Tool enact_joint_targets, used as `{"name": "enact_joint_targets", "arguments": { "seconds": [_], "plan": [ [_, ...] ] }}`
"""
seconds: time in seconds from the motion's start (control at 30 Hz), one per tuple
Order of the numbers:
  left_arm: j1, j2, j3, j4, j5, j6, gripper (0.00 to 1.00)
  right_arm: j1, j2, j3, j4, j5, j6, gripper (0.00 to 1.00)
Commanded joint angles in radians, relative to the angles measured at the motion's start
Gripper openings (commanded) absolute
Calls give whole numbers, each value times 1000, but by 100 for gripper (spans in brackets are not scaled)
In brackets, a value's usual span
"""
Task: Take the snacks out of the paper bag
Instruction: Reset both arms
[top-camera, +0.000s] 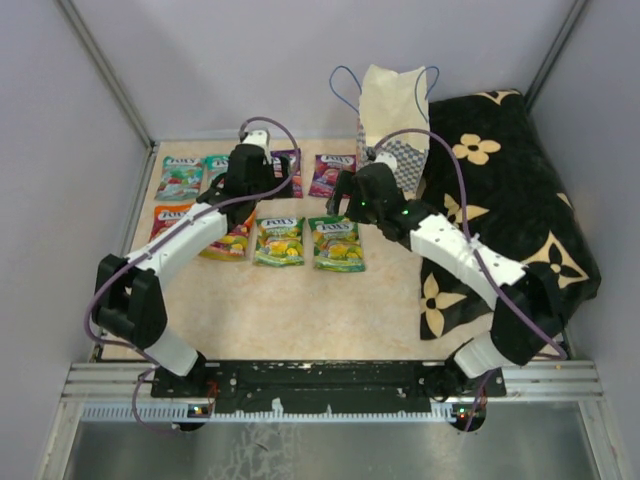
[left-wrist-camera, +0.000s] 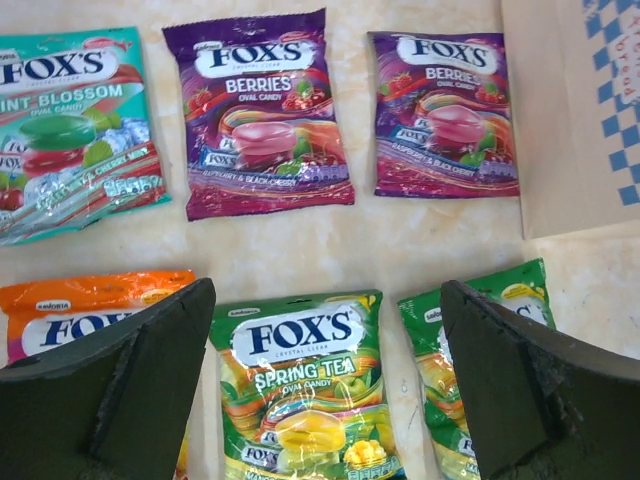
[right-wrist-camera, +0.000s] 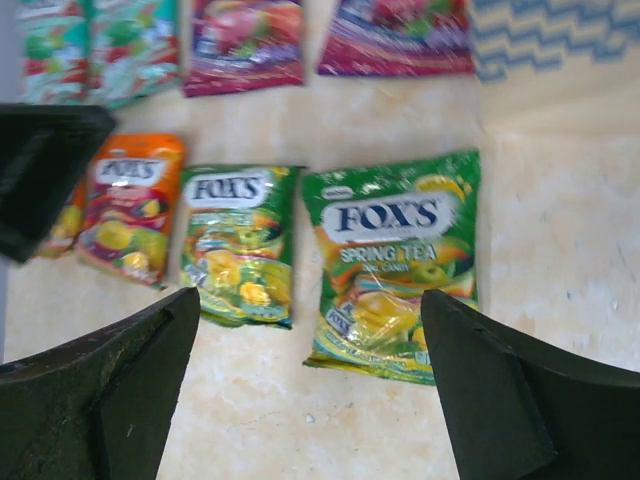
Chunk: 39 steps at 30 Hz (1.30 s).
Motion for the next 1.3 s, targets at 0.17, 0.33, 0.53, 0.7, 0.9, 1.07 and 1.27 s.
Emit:
{"name": "enact_joint_targets", "arguments": {
  "seconds": [0.17,0.33,0.53,0.7,0.9,1.07,1.27],
  "plan": [
    [18,-147,-40,87,252,129,100,-58,-270,-167,182,-302,-360,99],
    [114,-259,-32,-55,442,65,100,-105,-420,-315,280,-410,-323,99],
    [350,-472,-187,-24,657,5,100,-107,-591,-390,224,-259,-347,99],
    [418,-567,-247,-47,653,24,100,-107,-622,-403,200,-225,-344,99],
    [420,-614,-264,-101,611,55,100,-107,-596,-392,171,-233,-312,99],
    [420,-640,-288,-101,621,51,100,-107,-595,-418,159,-222,-299,99],
    [421,-646,-286,-110,618,53,100,-107,-599,-445,186,-241,-291,99]
  ]
}}
